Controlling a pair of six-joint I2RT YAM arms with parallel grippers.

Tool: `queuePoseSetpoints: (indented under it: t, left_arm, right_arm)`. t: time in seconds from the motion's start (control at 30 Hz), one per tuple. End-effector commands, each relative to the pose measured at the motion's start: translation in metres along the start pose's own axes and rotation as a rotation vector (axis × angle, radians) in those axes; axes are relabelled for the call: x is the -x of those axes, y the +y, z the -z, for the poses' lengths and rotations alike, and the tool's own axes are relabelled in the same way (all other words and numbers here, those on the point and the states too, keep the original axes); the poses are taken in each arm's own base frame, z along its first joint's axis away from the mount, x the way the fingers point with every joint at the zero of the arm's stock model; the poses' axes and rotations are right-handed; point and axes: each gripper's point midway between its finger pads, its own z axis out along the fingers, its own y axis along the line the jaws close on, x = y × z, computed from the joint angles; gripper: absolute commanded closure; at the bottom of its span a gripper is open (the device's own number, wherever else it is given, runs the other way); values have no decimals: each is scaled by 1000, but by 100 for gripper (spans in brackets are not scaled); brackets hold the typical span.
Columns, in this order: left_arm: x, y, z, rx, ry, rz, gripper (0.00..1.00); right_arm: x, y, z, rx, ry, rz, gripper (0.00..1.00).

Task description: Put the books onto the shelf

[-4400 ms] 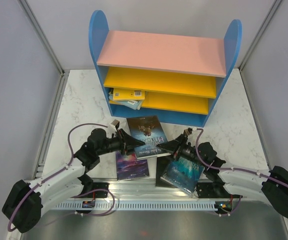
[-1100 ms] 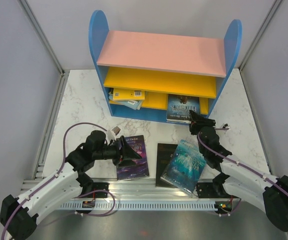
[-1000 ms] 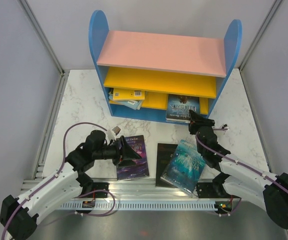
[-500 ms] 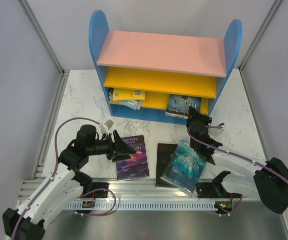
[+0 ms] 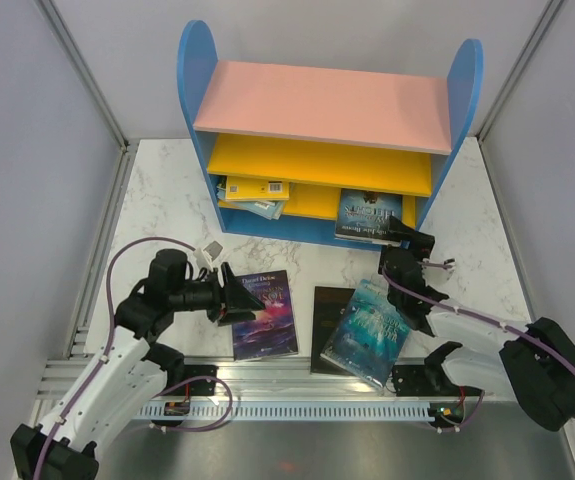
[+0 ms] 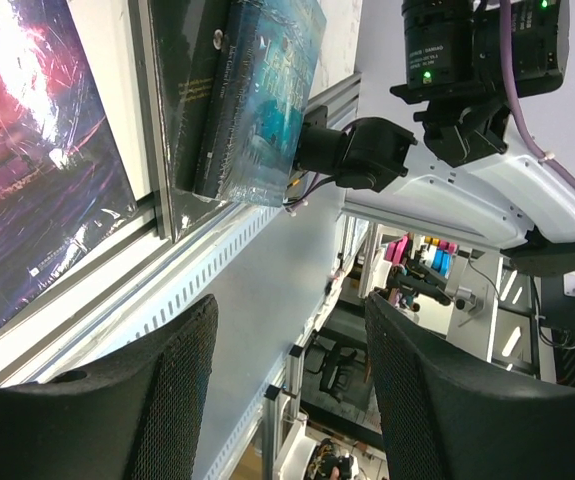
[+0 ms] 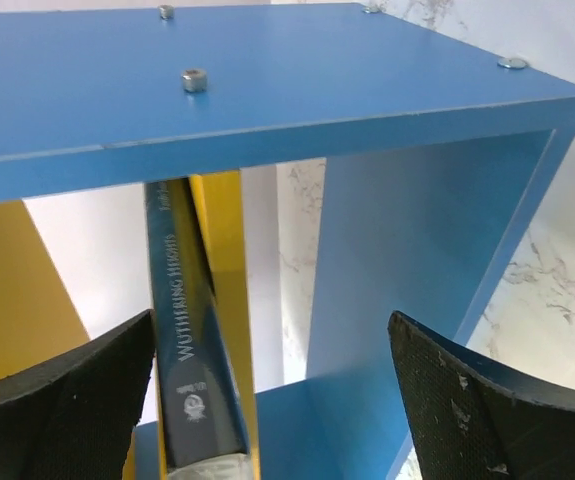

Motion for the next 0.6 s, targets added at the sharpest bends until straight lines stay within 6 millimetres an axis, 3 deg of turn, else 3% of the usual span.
queuePoseSetpoints:
  t: [0.0, 0.23, 0.37, 0.4, 0.43, 0.47, 0.53, 0.57]
  left_arm:
    - [0, -17, 6, -42, 15, -71, 36]
    - [5, -14, 3, -42, -5, -67, 36]
    - [8, -12, 1, -47, -18, -54, 36]
    - [9, -11, 0, -45, -20, -48, 36]
    - [9, -11, 0, -43, -22, -48, 36]
    - [10, -10, 0, -39, -29, -46, 36]
    - [12, -7, -1, -28, -40, -38, 36]
    - [12, -4, -2, -19, -41, -30, 36]
  right_arm:
    - [25, -3, 0, -39, -82, -261, 2]
    - [24, 23, 9, 22, 2, -178, 2]
    - [3, 44, 10, 40, 135, -75, 2]
    - [-3, 60, 12, 58, 164, -51, 2]
    - [-8, 63, 16, 62, 188, 32, 2]
    - [-15, 54, 20, 14, 240, 99, 2]
    - [-22, 64, 30, 24, 295, 161, 2]
    - [-23, 54, 35, -3, 321, 231, 2]
